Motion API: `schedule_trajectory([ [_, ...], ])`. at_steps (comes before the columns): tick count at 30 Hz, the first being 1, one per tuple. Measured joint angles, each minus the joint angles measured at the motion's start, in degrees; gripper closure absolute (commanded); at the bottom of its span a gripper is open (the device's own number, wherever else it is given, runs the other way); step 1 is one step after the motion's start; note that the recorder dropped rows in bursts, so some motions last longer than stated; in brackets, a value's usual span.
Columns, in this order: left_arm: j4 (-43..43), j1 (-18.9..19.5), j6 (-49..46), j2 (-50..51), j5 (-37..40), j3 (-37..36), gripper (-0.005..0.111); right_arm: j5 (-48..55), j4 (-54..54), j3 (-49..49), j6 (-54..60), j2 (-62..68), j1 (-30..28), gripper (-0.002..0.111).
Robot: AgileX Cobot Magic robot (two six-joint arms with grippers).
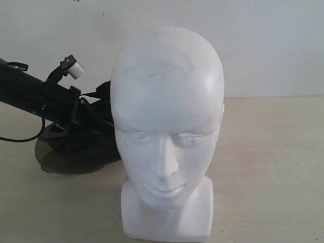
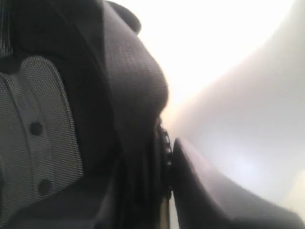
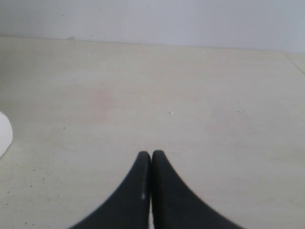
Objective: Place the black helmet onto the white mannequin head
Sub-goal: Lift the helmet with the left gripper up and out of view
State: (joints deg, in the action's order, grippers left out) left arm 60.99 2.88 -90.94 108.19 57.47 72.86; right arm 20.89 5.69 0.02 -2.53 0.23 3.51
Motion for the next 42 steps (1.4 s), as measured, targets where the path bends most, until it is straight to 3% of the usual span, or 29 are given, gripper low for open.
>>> schedule_trajectory([
  [10,-2.1,0.0,2.0,-9.7,0.5,-5.7,0.102,0.0,0.0,0.0,0.0,0.0,0.0,0.108],
  [22,-8.4,0.0,9.6,-21.6,0.3,-6.0,0.102,0.0,0.0,0.0,0.0,0.0,0.0,0.108],
  [42,-11.9,0.0,17.6,-47.8,2.3,-6.0,0.102,0.0,0.0,0.0,0.0,0.0,0.0,0.108],
])
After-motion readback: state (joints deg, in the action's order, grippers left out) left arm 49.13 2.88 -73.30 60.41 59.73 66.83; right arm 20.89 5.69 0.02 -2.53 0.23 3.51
